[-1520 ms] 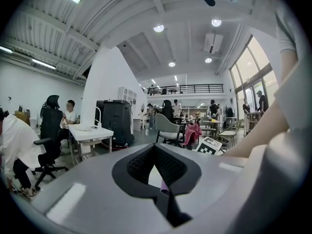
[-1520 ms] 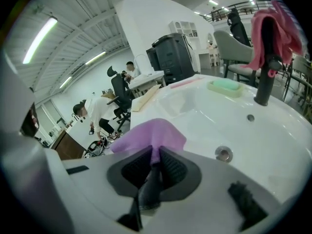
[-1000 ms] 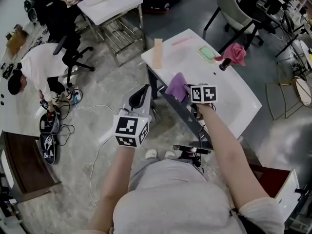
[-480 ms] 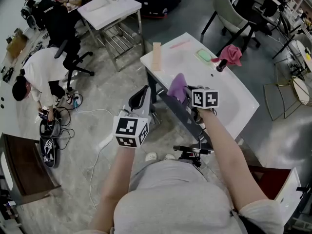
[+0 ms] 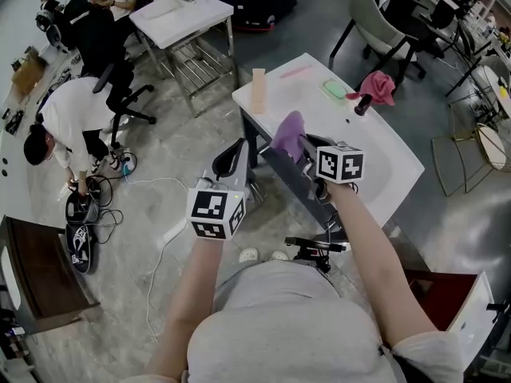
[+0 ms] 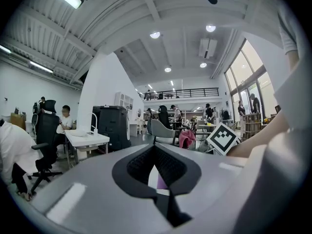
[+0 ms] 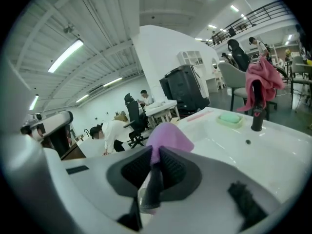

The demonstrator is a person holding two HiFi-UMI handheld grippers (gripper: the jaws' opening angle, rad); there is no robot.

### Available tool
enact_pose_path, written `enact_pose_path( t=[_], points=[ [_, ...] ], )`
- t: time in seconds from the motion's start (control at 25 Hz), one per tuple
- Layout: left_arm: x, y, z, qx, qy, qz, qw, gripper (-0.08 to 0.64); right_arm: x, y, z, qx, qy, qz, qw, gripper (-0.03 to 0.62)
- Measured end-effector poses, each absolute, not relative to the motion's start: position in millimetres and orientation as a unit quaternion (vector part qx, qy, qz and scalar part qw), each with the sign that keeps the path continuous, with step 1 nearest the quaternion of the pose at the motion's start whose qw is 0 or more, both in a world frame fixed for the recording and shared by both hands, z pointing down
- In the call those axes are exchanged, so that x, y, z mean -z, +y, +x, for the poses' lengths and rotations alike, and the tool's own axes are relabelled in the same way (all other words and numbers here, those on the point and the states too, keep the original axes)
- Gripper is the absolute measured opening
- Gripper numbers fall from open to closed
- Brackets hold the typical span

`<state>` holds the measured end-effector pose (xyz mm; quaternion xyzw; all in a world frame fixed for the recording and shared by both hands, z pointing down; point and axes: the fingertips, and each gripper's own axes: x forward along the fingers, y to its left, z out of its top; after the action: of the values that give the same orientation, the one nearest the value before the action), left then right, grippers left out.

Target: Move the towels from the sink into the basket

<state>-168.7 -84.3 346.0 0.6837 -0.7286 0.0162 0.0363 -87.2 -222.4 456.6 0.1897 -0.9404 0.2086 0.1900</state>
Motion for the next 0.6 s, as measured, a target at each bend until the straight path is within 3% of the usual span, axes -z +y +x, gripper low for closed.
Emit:
enact_pose_path(
  t=[0.6],
  points=[
    [-346,-62,-177,-0.015,-0.731,0.681,0.039,0.005,-394,-164,-111,-0.170,-0.967,0.150,0.116,0.055]
  ],
)
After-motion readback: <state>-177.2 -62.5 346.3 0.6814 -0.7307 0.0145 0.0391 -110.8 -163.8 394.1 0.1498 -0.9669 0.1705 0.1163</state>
